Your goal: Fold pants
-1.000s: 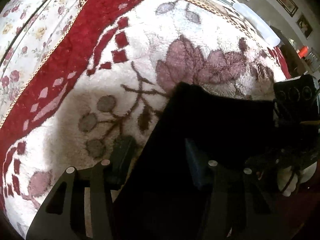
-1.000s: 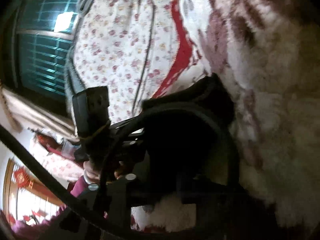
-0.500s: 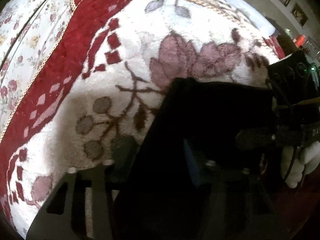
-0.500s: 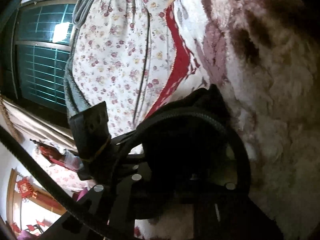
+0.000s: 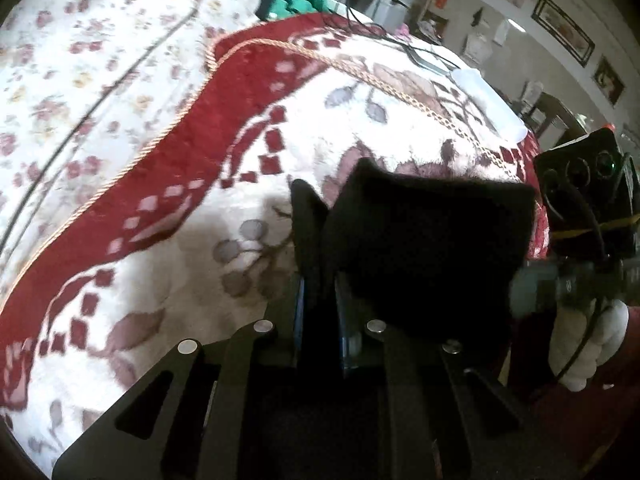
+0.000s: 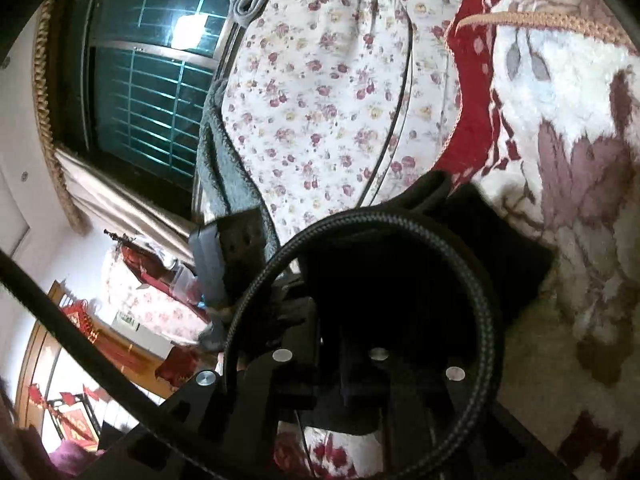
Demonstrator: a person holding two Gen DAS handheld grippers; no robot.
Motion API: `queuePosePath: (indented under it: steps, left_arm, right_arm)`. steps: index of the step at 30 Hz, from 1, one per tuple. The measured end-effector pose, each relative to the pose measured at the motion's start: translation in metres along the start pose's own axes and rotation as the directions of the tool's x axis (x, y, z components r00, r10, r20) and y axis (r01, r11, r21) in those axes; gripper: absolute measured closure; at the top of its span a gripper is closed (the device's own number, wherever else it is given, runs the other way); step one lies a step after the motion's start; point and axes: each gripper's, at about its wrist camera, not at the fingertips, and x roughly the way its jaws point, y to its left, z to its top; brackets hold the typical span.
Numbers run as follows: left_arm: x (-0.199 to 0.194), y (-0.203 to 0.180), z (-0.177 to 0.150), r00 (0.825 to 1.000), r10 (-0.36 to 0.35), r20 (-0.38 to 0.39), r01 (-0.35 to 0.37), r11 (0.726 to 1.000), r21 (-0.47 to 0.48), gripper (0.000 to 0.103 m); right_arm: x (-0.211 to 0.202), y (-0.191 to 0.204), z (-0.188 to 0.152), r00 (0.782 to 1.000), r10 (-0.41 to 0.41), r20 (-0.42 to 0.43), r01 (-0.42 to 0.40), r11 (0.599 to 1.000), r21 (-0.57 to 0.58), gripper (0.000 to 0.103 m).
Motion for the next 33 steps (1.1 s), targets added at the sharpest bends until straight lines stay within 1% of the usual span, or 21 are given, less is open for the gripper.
queuePosePath:
  steps: [2, 3, 4, 5, 6, 7, 9, 10, 11, 14, 15, 16, 17, 18, 19, 20, 22, 25, 27, 30, 33]
  left_arm:
    - [-0.006, 0.003, -0.003, 1.000, 0.007, 0.011, -0.006, 1.000, -0.014, 0.090]
    - [-0.008, 0.004, -0.005, 1.000, 0.004, 0.015, -0.004, 1.000, -0.023, 0.090]
    - [-0.007, 0.006, -0.005, 1.000, 0.008, 0.016, -0.007, 1.000, -0.030, 0.090]
    - [-0.003, 0.009, -0.004, 1.000, 0.016, 0.013, -0.015, 0.999, -0.041, 0.090]
    - [0.002, 0.011, -0.003, 1.000, 0.019, 0.006, -0.019, 0.998, -0.053, 0.090]
    - [0.006, 0.012, -0.003, 1.000, 0.022, -0.003, -0.022, 0.998, -0.067, 0.090]
    - [0.013, 0.015, -0.005, 0.999, 0.032, -0.017, -0.033, 0.997, -0.076, 0.090]
    - [0.015, 0.015, -0.006, 0.999, 0.034, -0.023, -0.036, 0.996, -0.076, 0.090]
    - [0.017, 0.017, -0.007, 0.999, 0.034, -0.027, -0.036, 0.996, -0.078, 0.090]
    - [0.019, 0.025, -0.008, 0.999, 0.029, -0.038, -0.033, 0.995, -0.097, 0.090]
    - [0.019, 0.027, -0.009, 0.999, 0.028, -0.040, -0.032, 0.994, -0.104, 0.090]
    - [0.020, 0.029, -0.010, 0.999, 0.027, -0.044, -0.031, 0.993, -0.110, 0.090]
    - [0.021, 0.031, -0.011, 0.999, 0.027, -0.046, -0.032, 0.993, -0.113, 0.090]
    - [0.023, 0.033, -0.012, 0.998, 0.029, -0.050, -0.034, 0.992, -0.117, 0.090]
    - [0.024, 0.035, -0.014, 0.998, 0.030, -0.054, -0.036, 0.992, -0.123, 0.090]
    - [0.026, 0.037, -0.015, 0.998, 0.028, -0.059, -0.035, 0.991, -0.131, 0.090]
    - [0.026, 0.040, -0.014, 0.998, 0.026, -0.057, -0.034, 0.988, -0.148, 0.090]
    - [0.015, 0.033, -0.010, 0.999, 0.025, -0.025, -0.028, 0.990, -0.141, 0.090]
    - [-0.002, 0.026, -0.007, 1.000, 0.026, 0.015, -0.024, 0.992, -0.123, 0.090]
    - [-0.037, 0.022, -0.006, 0.996, 0.013, 0.087, -0.002, 0.992, -0.127, 0.090]
    - [-0.076, 0.022, -0.017, 0.988, 0.015, 0.151, 0.006, 0.991, -0.136, 0.090]
  right_arm:
    - [-0.007, 0.001, -0.004, 0.998, -0.053, 0.022, 0.053, 0.999, -0.011, 0.094]
    - [-0.009, 0.000, -0.007, 0.995, -0.099, 0.019, 0.099, 0.995, -0.011, 0.085]
    - [-0.009, -0.002, -0.010, 0.989, -0.150, 0.009, 0.150, 0.989, -0.003, 0.060]
    - [-0.007, -0.008, -0.013, 0.981, -0.195, -0.015, 0.195, 0.981, 0.016, 0.045]
    - [-0.001, -0.019, -0.016, 0.973, -0.224, -0.060, 0.227, 0.972, 0.052, 0.025]
    - [0.002, -0.026, -0.019, 0.971, -0.226, -0.082, 0.232, 0.970, 0.075, 0.021]
    - [0.013, -0.041, -0.023, 0.961, -0.247, -0.127, 0.260, 0.961, 0.097, 0.021]
    - [0.020, -0.045, -0.022, 0.953, -0.270, -0.139, 0.282, 0.957, 0.072, 0.023]
    - [0.024, -0.045, -0.021, 0.950, -0.279, -0.141, 0.288, 0.956, 0.047, 0.023]
    - [0.044, -0.047, -0.007, 0.951, -0.272, -0.147, 0.271, 0.962, -0.023, 0.023]
    - [0.050, -0.051, -0.003, 0.955, -0.255, -0.153, 0.255, 0.967, -0.020, 0.029]
    - [0.053, -0.057, 0.001, 0.963, -0.226, -0.148, 0.228, 0.974, -0.005, 0.042]
    - [0.052, -0.068, 0.006, 0.975, -0.190, -0.117, 0.196, 0.980, 0.039, 0.052]
    - [0.048, -0.079, 0.007, 0.982, -0.161, -0.095, 0.169, 0.982, 0.089, 0.076]
    - [0.044, -0.090, 0.009, 0.990, -0.118, -0.077, 0.128, 0.981, 0.145, 0.087]
    - [0.042, -0.092, 0.009, 0.992, -0.100, -0.072, 0.110, 0.982, 0.153, 0.087]
    - [0.042, -0.081, 0.008, 0.996, -0.030, -0.082, 0.042, 0.989, 0.144, 0.089]
    - [0.036, -0.054, 0.013, 0.998, -0.012, -0.066, 0.016, 0.998, 0.069, 0.089]
    - [0.033, -0.035, 0.017, 0.998, 0.000, -0.057, 0.002, 0.999, 0.035, 0.089]
    - [0.029, 0.005, 0.015, 0.998, 0.011, -0.066, -0.015, 0.998, -0.063, 0.089]
    - [0.030, 0.042, 0.005, 0.995, 0.034, -0.090, -0.046, 0.990, -0.135, 0.089]
